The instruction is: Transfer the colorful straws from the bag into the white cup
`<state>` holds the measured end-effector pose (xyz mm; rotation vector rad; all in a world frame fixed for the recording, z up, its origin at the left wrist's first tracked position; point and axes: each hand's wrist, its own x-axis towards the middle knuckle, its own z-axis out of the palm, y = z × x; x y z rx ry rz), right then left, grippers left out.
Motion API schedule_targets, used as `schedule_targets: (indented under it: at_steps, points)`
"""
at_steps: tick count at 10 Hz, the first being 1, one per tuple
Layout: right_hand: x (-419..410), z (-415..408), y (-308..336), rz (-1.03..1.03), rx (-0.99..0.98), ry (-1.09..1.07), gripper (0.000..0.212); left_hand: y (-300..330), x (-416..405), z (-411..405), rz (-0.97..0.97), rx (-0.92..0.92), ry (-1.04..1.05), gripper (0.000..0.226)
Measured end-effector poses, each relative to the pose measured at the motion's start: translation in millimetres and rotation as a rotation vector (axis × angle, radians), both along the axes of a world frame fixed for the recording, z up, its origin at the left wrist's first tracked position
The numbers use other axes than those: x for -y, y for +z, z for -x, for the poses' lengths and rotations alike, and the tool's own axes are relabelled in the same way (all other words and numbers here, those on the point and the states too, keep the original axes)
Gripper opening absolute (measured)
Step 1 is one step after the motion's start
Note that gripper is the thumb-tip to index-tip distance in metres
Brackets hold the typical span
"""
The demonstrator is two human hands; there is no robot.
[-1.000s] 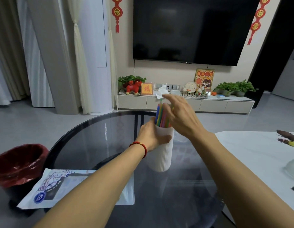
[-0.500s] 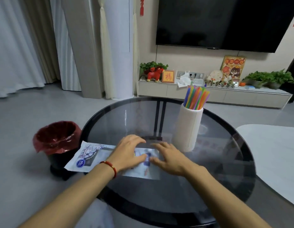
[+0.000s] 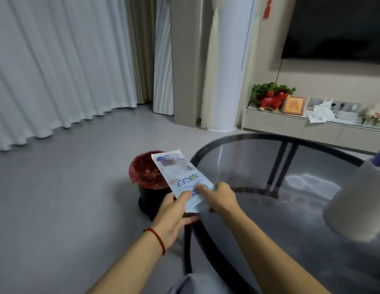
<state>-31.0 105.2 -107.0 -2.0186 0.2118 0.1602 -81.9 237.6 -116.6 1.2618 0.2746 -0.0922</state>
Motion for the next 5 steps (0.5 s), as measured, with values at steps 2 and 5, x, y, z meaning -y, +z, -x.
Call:
schedule_targets:
  at_steps: [2, 5]
  points:
    - [-44, -26, 3, -0.277, -0.024, 0.146, 0.040, 6, -86, -70, 0.160, -0.076, 0.217, 0.025]
    - [11, 4, -22, -0.260, 0.038, 0.222, 0.015, -17, -155, -152, 0.505, -0.269, 0.270, 0.048]
